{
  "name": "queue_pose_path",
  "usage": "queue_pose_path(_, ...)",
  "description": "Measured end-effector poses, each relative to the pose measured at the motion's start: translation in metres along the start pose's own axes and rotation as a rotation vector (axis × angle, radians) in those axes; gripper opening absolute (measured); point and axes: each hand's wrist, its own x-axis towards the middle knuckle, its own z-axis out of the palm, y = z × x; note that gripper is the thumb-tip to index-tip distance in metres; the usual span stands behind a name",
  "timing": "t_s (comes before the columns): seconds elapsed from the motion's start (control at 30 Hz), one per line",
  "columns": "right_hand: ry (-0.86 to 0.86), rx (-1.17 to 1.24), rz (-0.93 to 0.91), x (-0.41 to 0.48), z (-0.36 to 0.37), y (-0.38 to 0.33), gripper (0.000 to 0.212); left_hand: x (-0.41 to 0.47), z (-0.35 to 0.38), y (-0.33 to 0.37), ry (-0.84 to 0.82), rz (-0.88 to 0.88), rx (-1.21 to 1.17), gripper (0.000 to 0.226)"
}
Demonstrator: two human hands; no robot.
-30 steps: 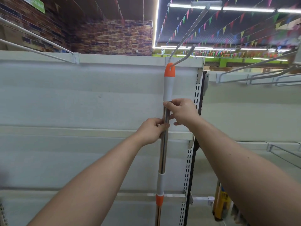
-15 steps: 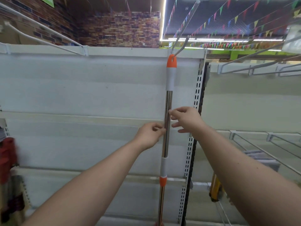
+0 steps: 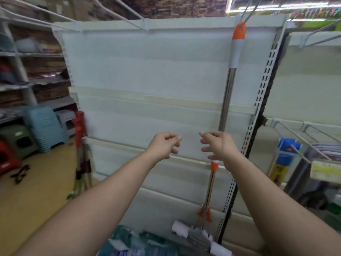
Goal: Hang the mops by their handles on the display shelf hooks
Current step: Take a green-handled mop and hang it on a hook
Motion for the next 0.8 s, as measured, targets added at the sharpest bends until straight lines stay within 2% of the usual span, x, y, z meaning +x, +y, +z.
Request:
queue_pose_path(0.1,-0.041,0.013,0.010,-0.010,0.028,0.006,0.024,-0.020,-0.023,-0.021,0.037,-0.042,-0.007,0.026)
queue_pose_path(0.23,-0.085,0.019,0.010,-0.021,0.071,0.004,0.026,-0.043,-0.058,-0.045,0.080,-0.065,-0.038,0.017)
queue_pose_path(0.33,-0.118,0.019,0.019,-0.030,0.111,-0.001,0.025,-0.058,-0.093,-0.064,0.105,-0.081,-0.039,0.021)
queue_pose_path(0.8,-0.122,0.075,0.040,-0.078,0.337,-0.044,0.032,-0.095,-0.307,-0.152,0.116,-0.090,0.009,0.031)
